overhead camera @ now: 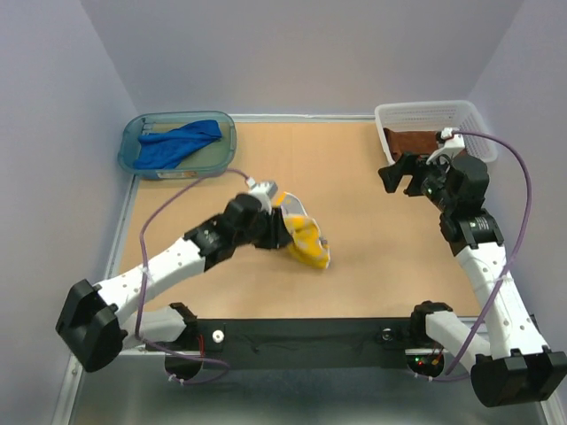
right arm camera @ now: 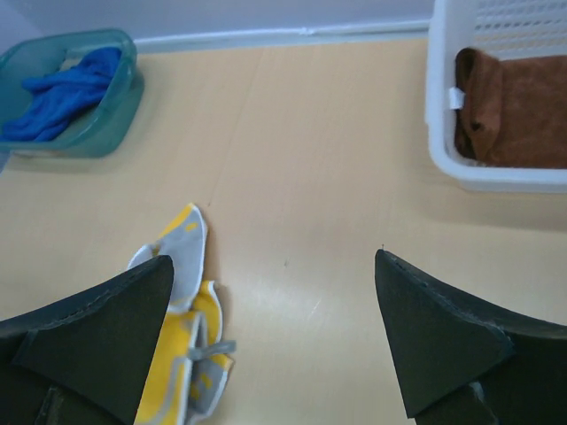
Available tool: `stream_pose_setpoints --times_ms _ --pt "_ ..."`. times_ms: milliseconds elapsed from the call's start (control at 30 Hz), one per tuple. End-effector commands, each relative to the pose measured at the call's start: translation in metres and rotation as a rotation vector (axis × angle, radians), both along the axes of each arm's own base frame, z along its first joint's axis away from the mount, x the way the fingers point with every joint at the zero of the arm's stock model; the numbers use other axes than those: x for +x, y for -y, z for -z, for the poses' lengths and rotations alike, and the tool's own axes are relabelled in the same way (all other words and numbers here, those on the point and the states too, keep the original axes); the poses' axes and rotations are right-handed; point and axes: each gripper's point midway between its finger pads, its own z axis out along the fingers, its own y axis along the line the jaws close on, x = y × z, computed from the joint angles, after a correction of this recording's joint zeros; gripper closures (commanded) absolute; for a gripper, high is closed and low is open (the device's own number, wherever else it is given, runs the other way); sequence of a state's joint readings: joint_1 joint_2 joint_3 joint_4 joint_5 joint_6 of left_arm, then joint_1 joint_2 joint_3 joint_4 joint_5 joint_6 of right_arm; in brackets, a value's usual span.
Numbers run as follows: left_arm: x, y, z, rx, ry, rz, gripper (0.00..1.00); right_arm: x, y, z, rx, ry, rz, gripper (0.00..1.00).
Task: Fold and stack the towels
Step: Move the towel to the center of the board
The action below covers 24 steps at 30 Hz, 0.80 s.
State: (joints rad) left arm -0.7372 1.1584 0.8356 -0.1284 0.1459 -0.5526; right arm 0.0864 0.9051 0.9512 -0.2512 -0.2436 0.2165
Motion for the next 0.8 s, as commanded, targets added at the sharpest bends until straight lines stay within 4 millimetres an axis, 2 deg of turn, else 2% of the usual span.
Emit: stream_pose_setpoints --times_ms 0,33,67,100,167,200,233,300,333,367,500,633,767 --pt "-0.054 -0.002 0.001 -0.129 -0.06 0.022 0.38 -0.008 -0.028 0.012 0.012 -0.118 -0.166 0.01" --pt "-0.062 -0.011 0.011 -0.103 -0.091 0.015 0.3 -0.008 -0.032 0.021 0.018 -0.16 -0.191 0.01" --pt "-0.067 -0.018 0.009 -0.098 -0.076 0.014 0.2 -0.007 -0.035 0.041 0.02 -0.246 -0.207 0.02" --pt "-0.065 -0.024 0.009 -0.078 -0.064 -0.003 0.18 -0.006 -0.04 0.053 0.014 -0.292 -0.229 0.02" --pt "-0.061 -0.032 0.003 -0.025 -0.043 -0.022 0.17 -0.01 -0.049 0.076 0.0 -0.391 -0.249 0.04" --pt "-0.055 -0.042 0.005 0.036 -0.027 -0.055 0.17 -0.011 -0.063 0.098 -0.024 -0.461 -0.283 0.05" --pt "-0.052 -0.042 0.003 0.056 -0.022 -0.063 0.17 -0.011 -0.067 0.109 -0.051 -0.494 -0.278 0.06" --pt "-0.033 -0.046 -0.001 0.119 0.007 -0.124 0.17 -0.014 -0.081 0.13 -0.091 -0.555 -0.3 0.1" --pt "-0.019 -0.05 0.004 0.174 0.009 -0.175 0.18 -0.017 -0.094 0.148 -0.129 -0.599 -0.32 0.13" --pt "-0.012 -0.05 0.008 0.197 0.007 -0.187 0.19 -0.018 -0.1 0.155 -0.142 -0.616 -0.33 0.15" --pt "0.009 -0.035 0.026 0.233 -0.043 -0.159 0.21 -0.031 -0.13 0.193 -0.197 -0.706 -0.389 0.21" --pt "0.03 -0.013 0.031 0.235 -0.047 -0.143 0.23 -0.026 -0.129 0.219 -0.197 -0.739 -0.342 0.3" --pt "0.063 0.001 0.035 0.269 -0.058 -0.177 0.24 -0.018 -0.139 0.229 -0.17 -0.731 -0.357 0.38"
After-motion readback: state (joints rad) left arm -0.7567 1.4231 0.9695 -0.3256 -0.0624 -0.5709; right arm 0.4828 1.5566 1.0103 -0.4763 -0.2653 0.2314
